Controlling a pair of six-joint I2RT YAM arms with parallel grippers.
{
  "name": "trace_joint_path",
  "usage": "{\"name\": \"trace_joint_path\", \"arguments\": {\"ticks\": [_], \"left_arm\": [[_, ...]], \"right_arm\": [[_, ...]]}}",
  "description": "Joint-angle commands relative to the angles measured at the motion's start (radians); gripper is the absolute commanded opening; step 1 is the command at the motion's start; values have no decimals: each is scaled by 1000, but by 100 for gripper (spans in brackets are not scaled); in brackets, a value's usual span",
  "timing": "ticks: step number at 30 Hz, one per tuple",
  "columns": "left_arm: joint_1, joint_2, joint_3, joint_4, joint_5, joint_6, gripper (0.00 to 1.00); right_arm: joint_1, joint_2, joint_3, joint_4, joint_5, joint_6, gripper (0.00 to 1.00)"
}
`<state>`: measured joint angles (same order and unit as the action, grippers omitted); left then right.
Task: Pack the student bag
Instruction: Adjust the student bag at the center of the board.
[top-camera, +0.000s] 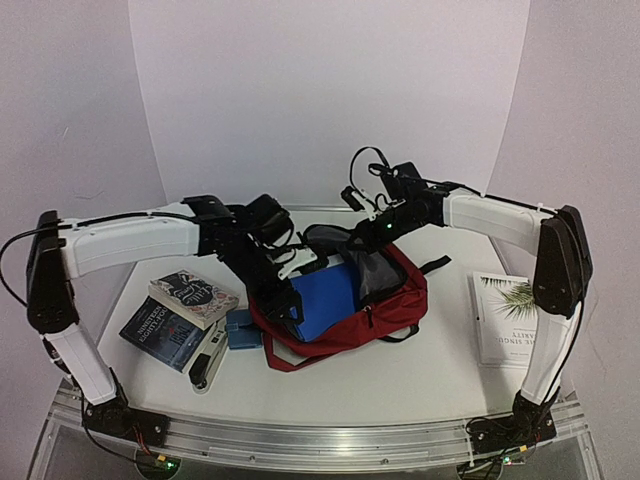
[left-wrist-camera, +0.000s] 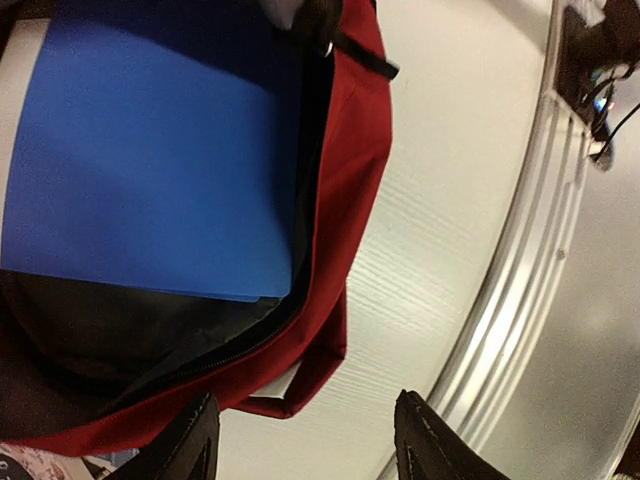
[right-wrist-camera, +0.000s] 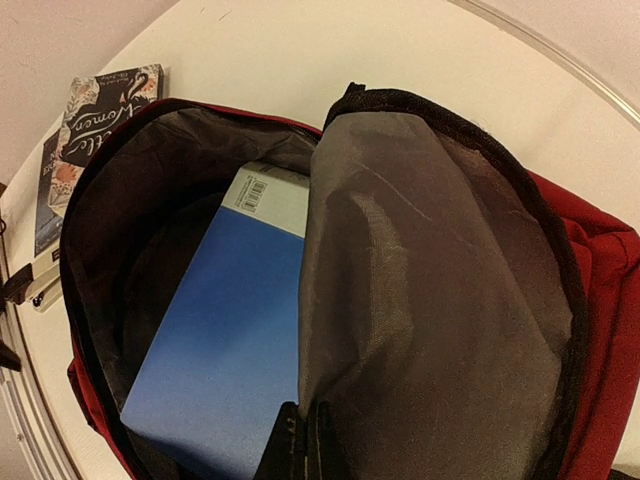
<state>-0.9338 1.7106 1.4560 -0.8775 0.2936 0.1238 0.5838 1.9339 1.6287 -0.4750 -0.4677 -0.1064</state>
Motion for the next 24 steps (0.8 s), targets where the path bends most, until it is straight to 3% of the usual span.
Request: {"name": "trace_joint_path", "arguments": {"ticks": [1,13,24], "left_arm": [[6,83,118,-85,-49,207,58],[-21,178,40,-119,-128,294,56],[-25,230,40,-51,-307,333,16]], "right_arm": [[-7,-3,30,4,-19,7,0],[-7,-3,20,-16,-16,-12,0],[-7,12,26,-25,-4,-24,0]]}}
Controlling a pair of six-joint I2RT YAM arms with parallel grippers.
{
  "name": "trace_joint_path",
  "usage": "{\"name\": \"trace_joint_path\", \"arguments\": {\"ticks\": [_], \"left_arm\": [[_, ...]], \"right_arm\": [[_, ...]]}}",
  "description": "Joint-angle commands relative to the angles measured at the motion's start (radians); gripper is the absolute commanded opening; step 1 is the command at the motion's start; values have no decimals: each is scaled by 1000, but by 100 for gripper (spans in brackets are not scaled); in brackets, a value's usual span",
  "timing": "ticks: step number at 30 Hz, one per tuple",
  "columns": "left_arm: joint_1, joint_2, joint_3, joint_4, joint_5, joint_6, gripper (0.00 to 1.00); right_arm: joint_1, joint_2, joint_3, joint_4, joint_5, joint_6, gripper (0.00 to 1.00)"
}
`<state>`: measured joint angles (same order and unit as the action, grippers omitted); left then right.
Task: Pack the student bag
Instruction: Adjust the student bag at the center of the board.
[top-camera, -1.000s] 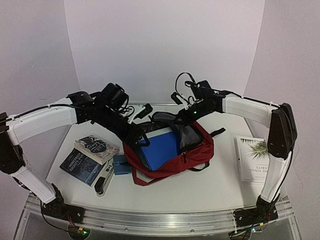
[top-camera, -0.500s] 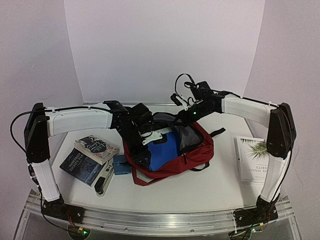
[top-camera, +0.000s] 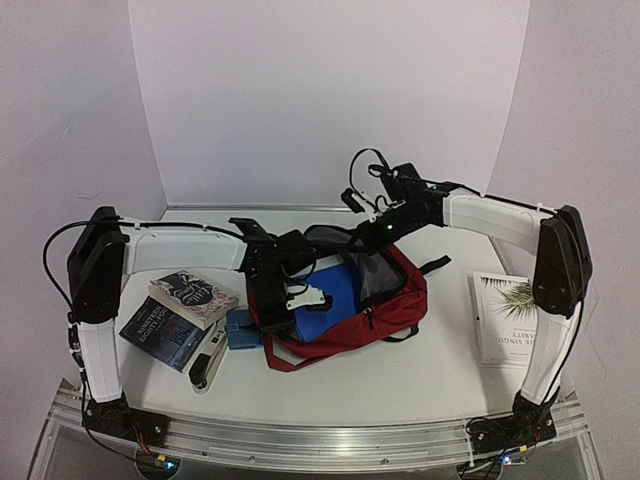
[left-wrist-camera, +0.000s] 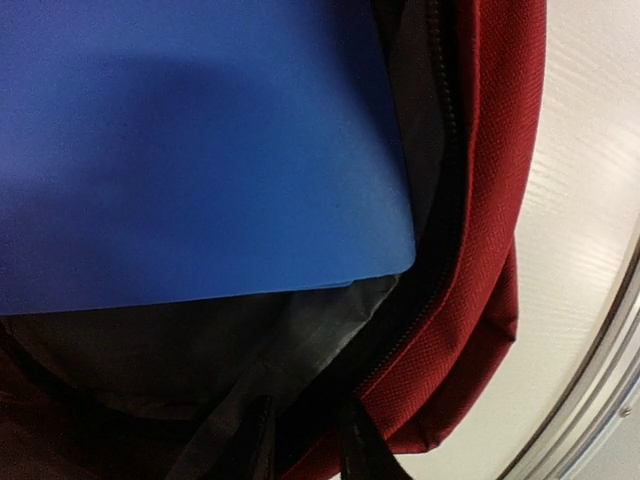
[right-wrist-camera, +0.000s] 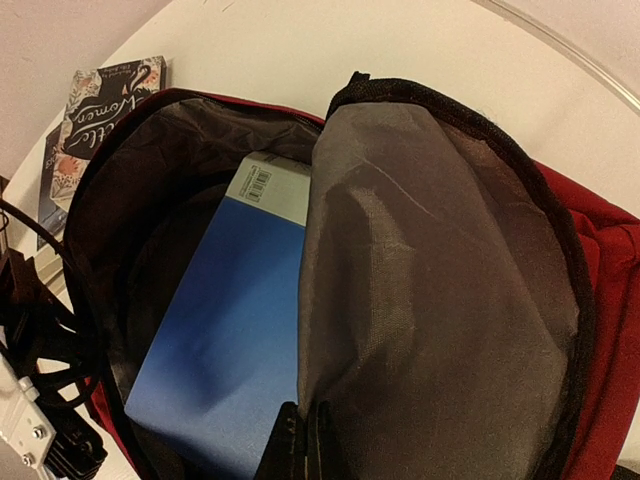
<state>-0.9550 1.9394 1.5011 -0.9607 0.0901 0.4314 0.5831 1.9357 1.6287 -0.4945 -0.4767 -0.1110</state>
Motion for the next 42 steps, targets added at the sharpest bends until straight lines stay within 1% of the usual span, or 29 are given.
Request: {"name": "trace_joint_path", "arguments": {"ticks": [1,3,4,10,12,15,16,18,20,23,26,31,37,38,39,42], "left_arm": [[-4,-3,-1,36,-119,25,12],[-4,-16,17,39,-126,13,3],[-5,-28,29,39,-121,1,0],[-5,-131,130,38,-1,-98,0],[-5,-167,136,31,26,-121,0],[-5,-210,112,1,23,-121,0],[-5,-219,91,-9,12,-117,9],[-5,-230,54,-18,-19,-97,38],[-5,-221,34,-29,-53,-66,53],[-5,-188,23,-38,-130,-23,60],[0,-148,13,-18,-191,42,63],[17,-79,22,29,-215,135,63],[18,-16,-2,59,-229,173,59],[18,-2,-4,65,-236,172,57],[18,8,-2,72,-245,172,52],[18,27,34,85,-232,156,27]], "right_arm": [[-5,11,26,-6,6,-22,0],[-6,14,31,-8,9,-27,0],[-6,17,35,-9,9,-29,0],[-15,63,115,-12,24,-45,0],[-25,87,150,-15,28,-44,0],[-41,114,205,-20,21,-42,0],[-41,117,212,-23,14,-43,0],[-41,119,212,-26,-5,-43,0],[-41,118,204,-29,-21,-37,0],[-41,112,185,-30,-32,-31,0],[-41,103,171,-32,-36,-29,0],[-41,96,158,-33,-37,-24,0],[-41,94,153,-36,-31,-26,0],[-41,94,153,-36,-29,-28,0],[-42,96,155,-36,-28,-29,0],[-42,105,164,-38,-23,-33,0]]}}
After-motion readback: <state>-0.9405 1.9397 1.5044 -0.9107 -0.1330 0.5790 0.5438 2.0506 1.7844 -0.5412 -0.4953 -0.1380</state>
